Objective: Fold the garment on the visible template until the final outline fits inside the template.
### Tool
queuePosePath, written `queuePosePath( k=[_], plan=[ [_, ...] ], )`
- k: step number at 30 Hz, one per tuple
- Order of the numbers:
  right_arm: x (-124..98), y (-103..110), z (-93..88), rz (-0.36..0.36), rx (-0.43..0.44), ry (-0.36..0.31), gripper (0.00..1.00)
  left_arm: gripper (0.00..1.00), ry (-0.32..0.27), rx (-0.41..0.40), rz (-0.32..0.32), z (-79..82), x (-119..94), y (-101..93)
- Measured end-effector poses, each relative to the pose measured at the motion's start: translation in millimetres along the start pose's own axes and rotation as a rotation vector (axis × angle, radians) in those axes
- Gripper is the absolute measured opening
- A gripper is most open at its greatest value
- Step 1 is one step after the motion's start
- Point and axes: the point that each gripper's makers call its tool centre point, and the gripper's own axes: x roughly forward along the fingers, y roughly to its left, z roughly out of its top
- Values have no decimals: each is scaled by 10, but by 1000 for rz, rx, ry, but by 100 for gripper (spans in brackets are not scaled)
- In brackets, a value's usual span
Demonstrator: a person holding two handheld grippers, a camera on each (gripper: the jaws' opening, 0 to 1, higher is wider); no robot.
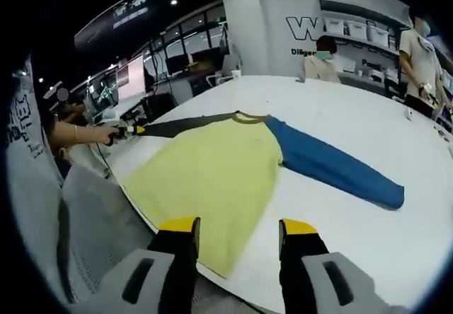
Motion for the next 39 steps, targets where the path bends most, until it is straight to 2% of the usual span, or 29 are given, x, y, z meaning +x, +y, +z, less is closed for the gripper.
queuePosePath(
  k=[1,3,6,8,9,10,12,14,17,19,20,23,27,31,32,34,37,39],
  plan=[
    [16,25,-10,2,13,13,39,0,5,-17,106,29,73,187],
    [4,67,17,7,7,7,39,0,-5,-45,123,-20,-8,222],
    [-1,63,12,9,2,13,39,0,2,-12,133,-22,-61,210],
    [1,59,10,9,2,15,39,0,-3,28,117,67,-132,126],
    [6,52,8,10,5,14,39,0,-1,91,110,115,-168,87],
    [16,49,2,15,8,13,39,0,-7,205,110,177,-161,107],
    [38,59,3,18,8,11,39,0,-30,255,81,278,-193,-10],
    [42,76,5,24,8,13,39,0,-39,261,81,338,-211,-44],
    [48,109,49,32,2,-3,39,0,-39,277,77,550,-154,-63],
    [34,132,80,30,-2,-11,39,0,-26,290,92,582,-192,-19],
    [26,141,91,29,-4,-13,39,0,-41,302,80,677,-175,-35],
    [8,141,105,24,3,-24,38,0,-49,306,69,818,-117,-25],
    [-1,125,85,18,16,-33,39,0,-55,328,54,1010,-106,-122],
    [-15,120,78,14,25,-39,39,0,-59,324,46,1085,-46,-168],
    [-18,97,55,7,31,-44,39,0,-66,315,28,1170,-64,-266],
    [-13,51,20,4,37,-45,41,0,-73,315,20,1208,-73,-317],
    [-23,17,-17,3,58,-55,44,0,-101,297,-22,1367,-30,-419],
    [-27,-2,-38,1,62,-57,44,0,-125,246,-69,1457,-69,-592]
  ],
)
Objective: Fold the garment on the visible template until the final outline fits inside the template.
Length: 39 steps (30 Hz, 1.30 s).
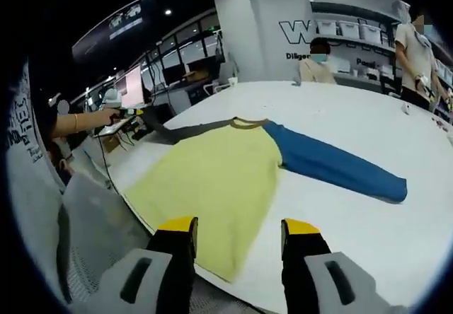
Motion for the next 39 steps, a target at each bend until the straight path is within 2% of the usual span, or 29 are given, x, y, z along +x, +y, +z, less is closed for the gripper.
queuePosePath(
  k=[1,3,5,9,11,13,14,16,18,19,20,21,22,23,24,25,28,29,30,31,35,36,39],
  plan=[
    [-11,1,20,0,18,-13,44,0,-21,-2,-17,94,-46,-98],
    [-31,13,64,6,3,-28,46,0,-36,1,-33,208,-32,-165],
    [-22,5,86,4,-6,-30,50,0,-66,1,-62,388,-42,-307],
    [-17,46,149,17,-12,-53,52,0,-128,8,-138,767,-60,-719],
    [-22,49,160,18,-27,-54,52,0,-150,10,-169,885,-54,-872],
    [-40,59,171,13,-29,-53,52,0,-188,9,-216,1080,-4,-1140],
    [-48,16,157,9,-20,-55,52,0,-196,9,-229,1118,-3,-1205],
    [-73,-38,168,-11,-2,-66,53,0,-221,7,-282,1280,-19,-1575],
    [-131,-35,237,-17,11,-94,53,0,-236,24,-341,1378,-32,-1903],
    [-148,-38,262,-22,16,-106,53,0,-243,34,-360,1380,-106,-2117],
    [-173,-6,293,-23,16,-112,53,0,-243,33,-379,1392,-112,-2239],
    [-195,5,310,-25,15,-116,53,0,-243,38,-412,1413,-50,-2235],
    [-206,10,321,-29,15,-118,53,0,-243,45,-448,1427,-36,-2370],
    [-216,8,324,-32,12,-119,53,0,-249,61,-480,1428,-66,-2588],
    [-226,0,323,-35,11,-118,53,0,-274,114,-539,1439,-123,-2851],
    [-235,-20,322,-48,14,-121,53,0,-276,124,-554,1439,-100,-2858],
    [-240,-49,315,-68,-4,-113,51,0,-260,159,-566,1395,-37,-3097],
    [-240,-48,321,-69,4,-117,51,0,-259,156,-597,1366,-60,-3284],
    [-243,-44,329,-71,12,-125,51,0,-260,149,-623,1347,-83,-3391],
    [-241,-24,336,-66,22,-131,51,0,-257,152,-673,1296,-132,-3577],
    [-242,0,305,-58,19,-119,52,0,-232,213,-777,1044,-244,-4002],
    [-246,4,298,-61,17,-115,52,0,-212,232,-820,925,-284,-4137],
    [-263,0,294,-62,19,-111,52,0,-153,243,-894,633,-319,-4354]
  ],
)
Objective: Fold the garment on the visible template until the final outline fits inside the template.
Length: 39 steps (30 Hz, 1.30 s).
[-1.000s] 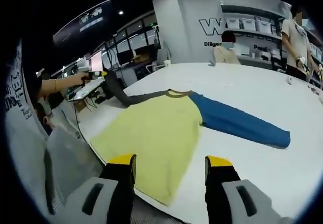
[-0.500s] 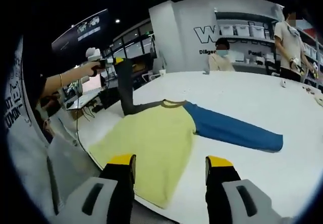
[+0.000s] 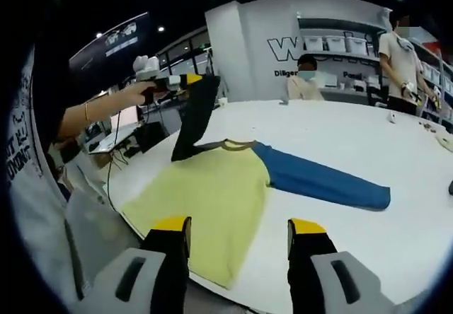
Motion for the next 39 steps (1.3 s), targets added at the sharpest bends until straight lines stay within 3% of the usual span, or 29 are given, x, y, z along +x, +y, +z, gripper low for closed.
queuePosePath(
  k=[3,5,10,15,16,19,23,26,28,31,33,39],
  plan=[
    [-15,-23,-7,-6,4,3,52,0,63,7,-66,-321,173,-318],
    [-26,-33,-11,-8,5,7,52,0,76,-5,-76,-493,260,-406],
    [-74,-76,-28,-19,6,18,51,0,221,-40,-137,-1178,421,-741],
    [-78,-98,-65,-22,12,30,51,0,257,-50,-158,-1444,507,-878],
    [-70,-89,-79,-18,14,35,51,0,320,-34,-189,-1673,529,-989],
    [-59,-81,-85,-16,15,39,51,0,368,-16,-241,-1870,559,-1165],
    [-50,-104,-90,-17,19,39,51,0,407,-7,-290,-2004,555,-1360],
    [-45,-129,-98,-16,22,39,51,0,431,8,-280,-2104,572,-1370],
    [-35,-125,-104,-18,24,41,51,1,423,-23,-263,-2080,577,-1390],
    [-19,-167,-146,-23,40,44,51,18,354,-63,-265,-2013,628,-1464],
    [-7,-184,-158,-22,45,45,51,26,375,-63,-285,-2049,597,-1556],
    [18,-161,-159,-19,50,46,51,26,398,-30,-299,-2126,503,-1591]
  ],
)
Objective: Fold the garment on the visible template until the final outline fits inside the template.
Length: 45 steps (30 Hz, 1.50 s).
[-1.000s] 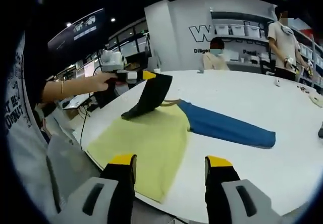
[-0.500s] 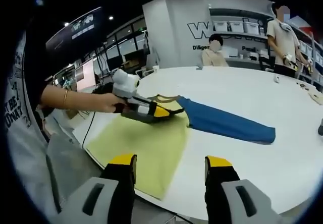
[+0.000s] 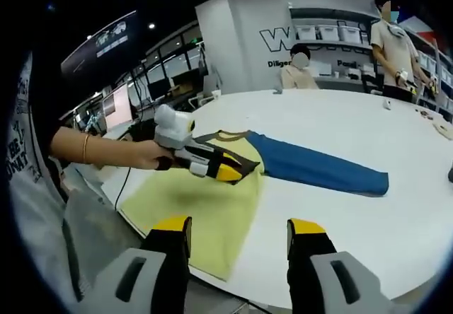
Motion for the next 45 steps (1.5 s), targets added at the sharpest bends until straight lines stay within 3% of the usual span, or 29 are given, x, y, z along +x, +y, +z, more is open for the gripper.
queuePosePath(
  k=[3,7,10,16,21,24,26,28,31,33,38,40,45],
  plan=[
    [9,-5,4,-2,1,-1,51,28,3,0,8,-19,-63,4],
    [99,-101,-74,-6,1,17,51,33,-50,-35,47,50,-287,35],
    [145,-145,-85,-5,5,27,51,40,-62,-27,59,74,-479,-50],
    [207,-266,-48,-5,-16,30,51,52,-59,-13,118,-67,-896,16],
    [262,-418,-68,-16,-5,35,50,63,-72,-9,141,-102,-1045,-36],
    [270,-581,-121,-47,3,65,50,70,-78,24,176,-127,-1285,-134],
    [260,-672,-109,-64,5,67,49,75,-118,68,190,-154,-1421,-43],
    [240,-815,-61,-87,18,60,49,80,-169,54,166,-127,-1688,-158],
    [229,-984,-18,-110,20,56,48,82,-188,41,192,-163,-1968,-131],
    [254,-1133,24,-126,22,55,48,82,-169,65,244,-282,-2226,-59],
    [300,-1355,142,-160,-4,45,47,87,-122,44,331,-535,-2588,-47],
    [290,-1540,129,-217,-83,90,47,89,-140,25,359,-539,-2668,-45],
    [341,-1757,173,-252,-49,90,44,90,-156,-24,429,-592,-2867,-37]
  ],
)
